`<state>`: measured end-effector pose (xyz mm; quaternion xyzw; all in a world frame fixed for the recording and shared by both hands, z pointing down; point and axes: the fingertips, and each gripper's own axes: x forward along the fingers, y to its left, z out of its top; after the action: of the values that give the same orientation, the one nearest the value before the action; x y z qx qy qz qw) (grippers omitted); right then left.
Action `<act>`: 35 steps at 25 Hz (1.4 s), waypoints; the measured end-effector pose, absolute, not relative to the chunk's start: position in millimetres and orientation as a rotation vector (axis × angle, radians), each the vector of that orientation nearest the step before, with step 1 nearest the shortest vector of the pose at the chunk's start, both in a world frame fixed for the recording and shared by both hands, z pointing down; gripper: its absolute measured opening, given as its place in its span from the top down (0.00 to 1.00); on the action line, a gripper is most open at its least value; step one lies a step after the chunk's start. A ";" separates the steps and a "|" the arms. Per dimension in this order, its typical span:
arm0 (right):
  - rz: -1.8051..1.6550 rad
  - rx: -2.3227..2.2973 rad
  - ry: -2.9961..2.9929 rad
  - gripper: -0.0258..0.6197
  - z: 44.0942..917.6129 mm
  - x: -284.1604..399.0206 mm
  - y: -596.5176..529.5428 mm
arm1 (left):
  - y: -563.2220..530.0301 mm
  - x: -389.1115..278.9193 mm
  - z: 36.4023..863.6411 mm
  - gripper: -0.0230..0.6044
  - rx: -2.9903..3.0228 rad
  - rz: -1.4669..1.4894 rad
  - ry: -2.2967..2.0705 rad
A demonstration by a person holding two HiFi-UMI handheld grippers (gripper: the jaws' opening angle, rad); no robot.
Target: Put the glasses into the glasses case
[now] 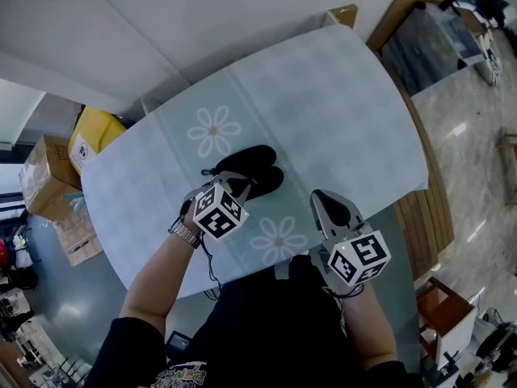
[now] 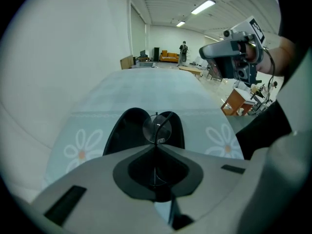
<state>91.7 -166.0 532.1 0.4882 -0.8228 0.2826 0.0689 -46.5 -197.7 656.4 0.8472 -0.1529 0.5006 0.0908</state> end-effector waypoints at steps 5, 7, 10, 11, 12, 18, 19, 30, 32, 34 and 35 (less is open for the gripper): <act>0.865 1.486 -2.482 0.92 533.8 92.5 -164.9 | -194.5 -44.6 664.9 0.92 2.494 1.555 -0.396; 0.867 1.491 -2.484 0.92 533.0 93.5 -164.3 | -193.4 -43.4 667.2 0.92 2.485 1.585 -0.369; 0.870 1.502 -2.482 0.92 532.6 97.5 -164.1 | -191.2 -41.3 672.4 0.91 2.463 1.645 -0.314; 0.871 1.505 -2.480 0.92 532.6 98.6 -163.8 | -190.6 -40.8 673.8 0.91 2.460 1.660 -0.299; 0.872 1.507 -2.479 0.92 532.8 99.5 -163.1 | -189.7 -40.4 675.0 0.91 2.457 1.671 -0.286; 0.878 1.518 -2.478 0.92 533.4 105.0 -159.4 | -184.8 -38.5 680.7 0.91 2.440 1.713 -0.239; 0.878 1.518 -2.480 0.92 533.0 105.7 -159.1 | -185.3 -38.4 680.9 0.91 2.440 1.717 -0.242; 0.842 1.508 -2.503 0.92 523.6 109.9 -153.7 | -186.1 -39.3 673.6 0.88 2.489 1.668 -0.362; 0.828 1.500 -2.515 0.92 519.6 110.7 -153.1 | -188.0 -40.4 668.1 0.82 2.507 1.655 -0.406; 0.810 1.487 -2.529 0.92 515.0 111.2 -152.1 | -188.8 -42.2 660.6 0.79 2.516 1.630 -0.458; 0.800 1.478 -2.537 0.92 512.6 111.0 -151.3 | -188.5 -43.2 656.0 0.79 2.518 1.611 -0.486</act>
<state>111.0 -151.3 512.6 0.4850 -0.8327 0.2627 0.0491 -43.2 -188.5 656.0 0.8302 -0.1603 0.5310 0.0564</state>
